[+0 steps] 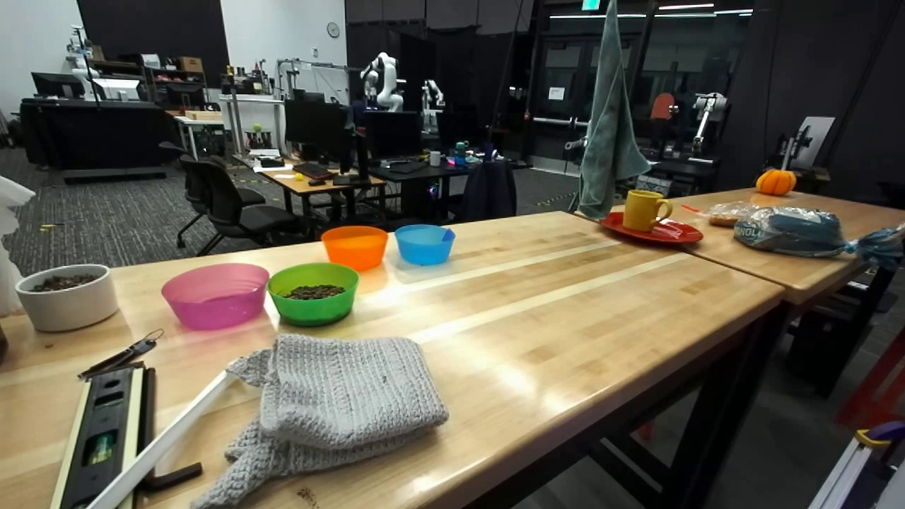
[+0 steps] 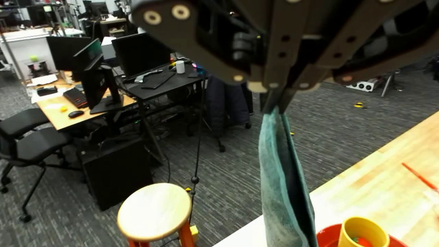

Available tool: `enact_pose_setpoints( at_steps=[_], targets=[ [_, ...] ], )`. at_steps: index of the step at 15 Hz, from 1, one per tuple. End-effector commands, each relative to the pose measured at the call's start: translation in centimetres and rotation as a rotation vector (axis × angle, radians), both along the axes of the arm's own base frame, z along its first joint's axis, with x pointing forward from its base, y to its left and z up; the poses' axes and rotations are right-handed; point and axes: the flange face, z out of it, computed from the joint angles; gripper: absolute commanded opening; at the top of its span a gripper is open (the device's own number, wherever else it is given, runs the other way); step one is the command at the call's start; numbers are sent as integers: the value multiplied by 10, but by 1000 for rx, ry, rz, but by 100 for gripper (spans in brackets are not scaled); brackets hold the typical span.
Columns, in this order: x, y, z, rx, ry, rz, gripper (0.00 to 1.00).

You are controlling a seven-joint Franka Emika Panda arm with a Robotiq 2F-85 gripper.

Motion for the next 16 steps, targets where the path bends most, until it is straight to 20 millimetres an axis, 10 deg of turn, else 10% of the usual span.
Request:
enact_pose_setpoints(
  at_steps=[1,8,16],
  targets=[
    [4,23,2,-35,13,2,0],
    [28,131,-71,121,224,369,0],
    [19,115,-25,273,98,624,0]
  ],
)
